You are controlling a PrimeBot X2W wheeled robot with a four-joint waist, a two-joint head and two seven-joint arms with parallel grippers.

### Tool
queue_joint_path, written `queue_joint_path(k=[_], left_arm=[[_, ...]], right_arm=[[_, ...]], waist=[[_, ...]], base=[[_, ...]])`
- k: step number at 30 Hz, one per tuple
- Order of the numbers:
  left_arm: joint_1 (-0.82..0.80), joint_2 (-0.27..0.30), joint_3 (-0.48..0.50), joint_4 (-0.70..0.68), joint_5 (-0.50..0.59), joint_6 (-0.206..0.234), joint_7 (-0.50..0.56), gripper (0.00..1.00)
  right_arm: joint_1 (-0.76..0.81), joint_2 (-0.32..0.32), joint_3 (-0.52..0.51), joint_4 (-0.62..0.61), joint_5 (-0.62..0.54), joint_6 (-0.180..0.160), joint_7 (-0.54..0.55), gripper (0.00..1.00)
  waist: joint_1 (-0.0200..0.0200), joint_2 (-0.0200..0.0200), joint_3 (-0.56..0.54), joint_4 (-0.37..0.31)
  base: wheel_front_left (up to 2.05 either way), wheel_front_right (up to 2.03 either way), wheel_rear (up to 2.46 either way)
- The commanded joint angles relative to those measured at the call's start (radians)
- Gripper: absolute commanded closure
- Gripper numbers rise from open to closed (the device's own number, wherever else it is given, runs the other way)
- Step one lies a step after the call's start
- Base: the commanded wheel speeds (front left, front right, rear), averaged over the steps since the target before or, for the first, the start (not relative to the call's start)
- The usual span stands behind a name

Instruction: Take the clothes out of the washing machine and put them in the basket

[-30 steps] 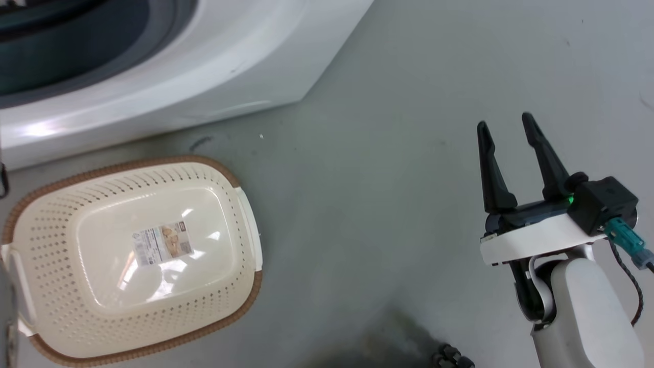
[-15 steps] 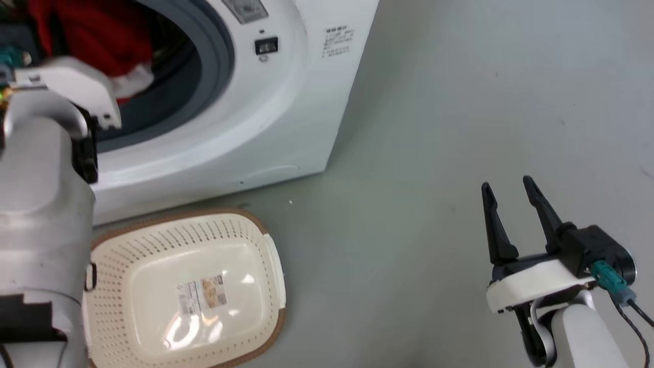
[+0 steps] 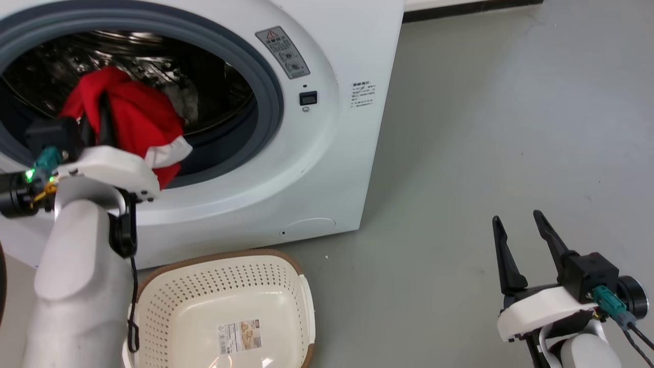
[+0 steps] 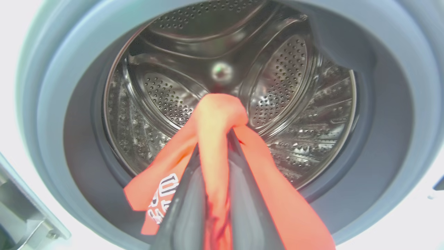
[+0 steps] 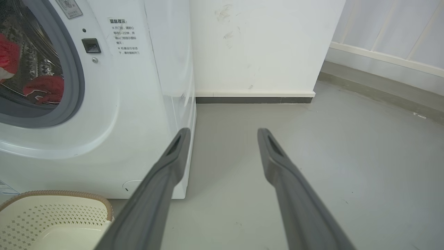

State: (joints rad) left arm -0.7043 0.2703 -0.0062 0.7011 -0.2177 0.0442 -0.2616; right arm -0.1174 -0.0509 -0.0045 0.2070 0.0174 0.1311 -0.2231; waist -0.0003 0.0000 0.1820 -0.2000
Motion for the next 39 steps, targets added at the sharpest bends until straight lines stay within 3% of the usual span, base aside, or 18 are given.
queue_joint_path(k=[1,12,18,28,39], left_arm=[[0.047,-0.010,0.014,-0.038,0.001,0.000,-0.005,1.00],[0.400,-0.132,0.024,-0.338,0.042,-0.007,-0.004,1.00],[0.524,-0.178,-0.008,-0.395,0.044,-0.008,-0.004,1.00],[0.580,-0.207,-0.062,-0.276,0.033,0.012,-0.004,1.00],[0.396,-0.209,-0.046,-0.047,0.026,0.015,-0.004,1.00]], right_arm=[[0.019,0.001,-0.002,-0.008,-0.003,-0.001,0.006,0.00],[0.084,0.001,-0.013,-0.047,-0.021,-0.001,0.042,0.00],[0.096,0.001,-0.011,-0.064,-0.022,-0.001,0.055,0.00],[0.045,0.001,0.006,-0.091,-0.008,-0.001,0.051,0.00],[-0.082,0.002,0.044,-0.064,0.035,-0.001,0.008,0.00]], waist=[[0.0003,0.0000,-0.021,0.008],[0.0003,0.0000,-0.075,0.030],[0.0003,0.0000,-0.072,0.047],[0.0003,0.0000,0.050,0.055],[0.0003,0.0000,0.306,0.006]], base=[[0.00,0.00,0.00],[0.00,0.00,0.00],[0.00,0.00,0.00],[0.00,0.00,0.00],[0.00,0.00,0.00]])
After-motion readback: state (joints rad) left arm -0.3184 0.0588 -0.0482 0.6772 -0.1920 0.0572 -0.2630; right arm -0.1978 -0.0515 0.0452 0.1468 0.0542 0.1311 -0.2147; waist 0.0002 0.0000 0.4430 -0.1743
